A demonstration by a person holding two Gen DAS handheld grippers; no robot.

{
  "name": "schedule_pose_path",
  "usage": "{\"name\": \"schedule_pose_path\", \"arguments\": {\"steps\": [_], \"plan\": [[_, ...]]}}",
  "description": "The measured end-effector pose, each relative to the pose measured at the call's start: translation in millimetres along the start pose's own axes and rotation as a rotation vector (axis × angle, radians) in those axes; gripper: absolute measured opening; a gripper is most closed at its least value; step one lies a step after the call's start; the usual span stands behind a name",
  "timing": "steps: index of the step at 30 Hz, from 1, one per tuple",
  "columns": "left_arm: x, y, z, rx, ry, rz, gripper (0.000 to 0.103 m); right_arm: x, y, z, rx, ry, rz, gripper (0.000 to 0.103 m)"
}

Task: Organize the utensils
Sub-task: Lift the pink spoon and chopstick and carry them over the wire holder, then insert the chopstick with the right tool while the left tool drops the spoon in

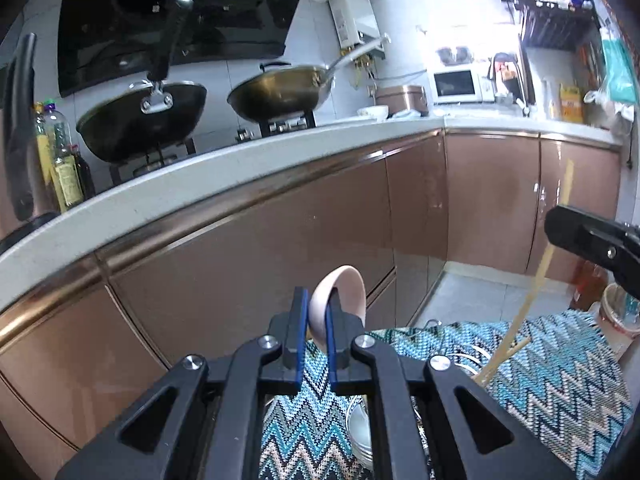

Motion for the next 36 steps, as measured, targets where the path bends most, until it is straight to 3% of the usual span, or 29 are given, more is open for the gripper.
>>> {"name": "schedule_pose_path", "arguments": {"steps": [17,20,23,29,36], "plan": [[34.4,-25.9,-27.2,0.041,0.019,0.018,0.011,39.7,-27.0,-48.7,-0.004,0.089,-0.070,0.006],[33.2,-27.0,-27.9,0.046,0.027,0.005,0.012,37.3,-30.1,-50.4,0.012,0.094,-0.078,0.015],[27.9,-26.4,-28.4,0.047,0.025,0.000,0.014,30.9,-32.6,-49.1,0.026,0.092,-0.085,0.020],[6.3,-16.4,-19.0,0.023,-0.013,0.000,0.031,11.6,-30.4,-42.3,0.034,0.073,-0.095,0.023],[-33.1,2.1,-12.1,-0.016,-0.048,-0.003,0.035,-27.1,-23.4,-33.6,0.034,0.036,-0.099,0.024]]}}
Point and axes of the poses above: each gripper's, at about its wrist camera, not at the fingertips, and x roughly the way its jaws point, y to its left, z to its top, the point moved 5 cm from there along x, roughly the way its jaws point, and after that the axes turned 12 degrees about x, right-handed, at the moved point
